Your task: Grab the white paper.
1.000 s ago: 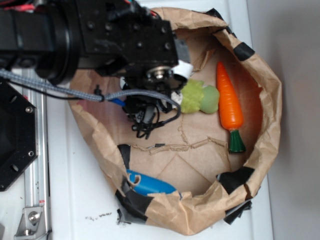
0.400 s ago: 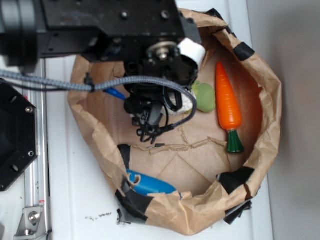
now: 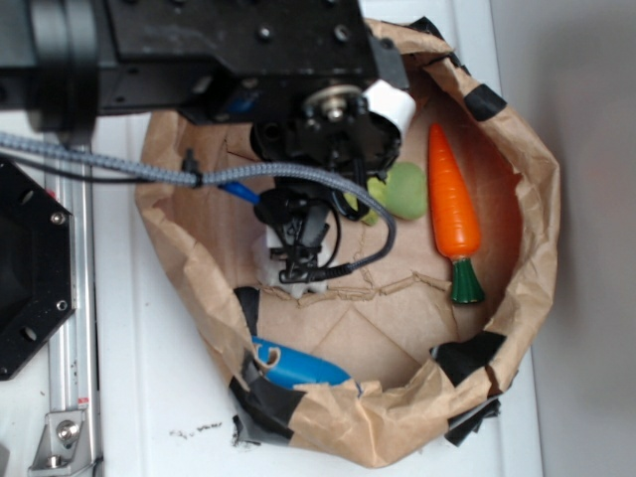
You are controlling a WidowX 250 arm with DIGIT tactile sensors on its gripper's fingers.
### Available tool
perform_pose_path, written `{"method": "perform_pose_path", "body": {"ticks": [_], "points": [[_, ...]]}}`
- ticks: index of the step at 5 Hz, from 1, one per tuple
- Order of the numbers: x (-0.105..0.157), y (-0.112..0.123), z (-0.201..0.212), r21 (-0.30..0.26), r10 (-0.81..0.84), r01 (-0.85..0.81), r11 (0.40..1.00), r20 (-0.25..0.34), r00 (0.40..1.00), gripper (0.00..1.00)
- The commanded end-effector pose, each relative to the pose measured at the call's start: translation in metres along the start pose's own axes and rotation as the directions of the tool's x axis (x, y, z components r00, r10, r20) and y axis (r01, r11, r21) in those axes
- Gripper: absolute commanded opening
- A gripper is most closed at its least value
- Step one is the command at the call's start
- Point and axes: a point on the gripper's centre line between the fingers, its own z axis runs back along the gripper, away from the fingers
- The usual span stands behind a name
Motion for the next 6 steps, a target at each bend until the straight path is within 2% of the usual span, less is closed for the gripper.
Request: {"method": "perform_pose_path", "body": {"ticks": [1,2,3,4,5,6], "points": [[-0.001,-0.005,-0.007,-0.013,-0.026,0.027,1.0,0.049,0.998,1.0],[-0.006,-0.01,-0.03,-0.054,-0.211,0.21,0.976,-0.01,0.977,1.0],[-0.01,-0.01,-0.052,0.041,-0.361,0.364,0.931,-0.067,0.93,1.0],[-0.015,0.005,-0.062,0.083,-0.316,0.325,0.942,-0.107,0.943,1.0],[-0.022,0.008,-0.054,0.109,-0.292,0.299,0.948,-0.079,0.953,1.0],[-0.023,0.016,-0.054,0.152,-0.249,0.26,0.954,-0.09,0.964,1.0]]}}
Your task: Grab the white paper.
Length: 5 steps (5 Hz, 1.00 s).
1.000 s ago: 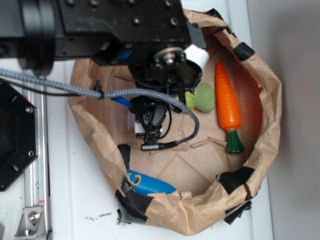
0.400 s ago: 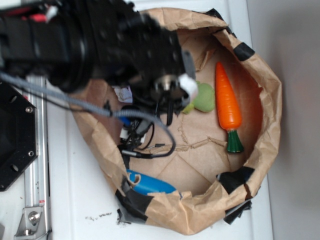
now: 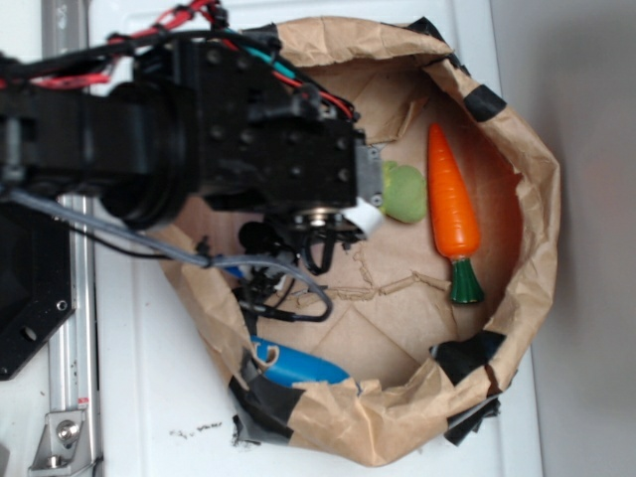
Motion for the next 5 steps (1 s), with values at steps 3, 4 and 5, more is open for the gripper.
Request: {"method": "perform_pose_path", "body": {"ticks": [3,4,5], "points": [[-0.039,0.035,0.033,0.089,0.241,-0.243,0.966,0.025,0.97,1.0],[-0.037,0.038,0.038,0.086,0.254,-0.255,0.963,0.029,0.967,1.0],[-0.036,0.044,0.027,0.104,0.275,-0.275,0.956,0.007,0.961,1.0]]}}
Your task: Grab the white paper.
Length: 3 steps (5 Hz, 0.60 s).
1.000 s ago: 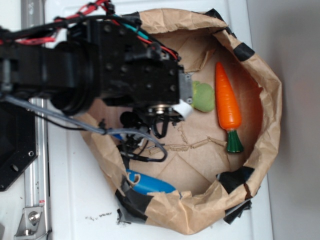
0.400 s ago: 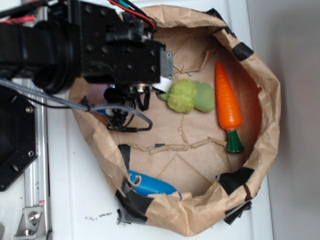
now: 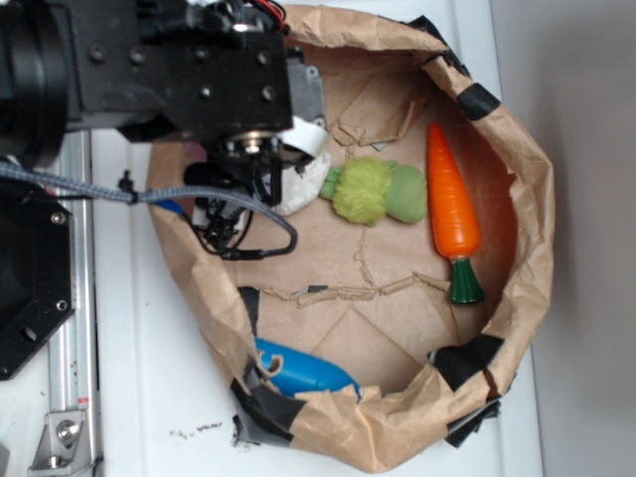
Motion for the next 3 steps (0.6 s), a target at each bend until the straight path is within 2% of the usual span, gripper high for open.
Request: {"method": "perform_pose_path", "body": {"ticks": [1,2,3], "points": [[0.01,0.016,-0.015,0.093,0.103,-0.111,0.989,0.086,0.991,1.0],[0.018,0.015,-0.029,0.092,0.107,-0.114,0.989,0.08,0.991,1.0],[0.019,0.0,-0.033,-0.018,0.024,-0.022,1.0,0.062,0.998,1.0]]}}
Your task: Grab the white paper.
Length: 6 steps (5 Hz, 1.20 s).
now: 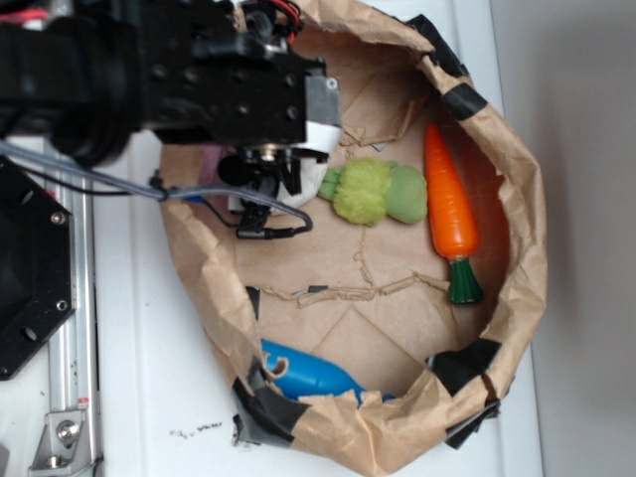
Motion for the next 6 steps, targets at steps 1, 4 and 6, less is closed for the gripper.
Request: {"method": "perform_pose_path", "body": {"ticks": [1,4,6], "points": [[-0.001,-0.013,0.017,-0.293,0.015,-0.005,0.956,0.033,0.999,1.0],[0.008,-0.021,0.023,-0.346,0.046,-0.032,0.938,0.03,0.999,1.0],[0.01,-0.03,0.003,-0.303,0.029,-0.029,0.953,-0.005,1.0,1.0]]}}
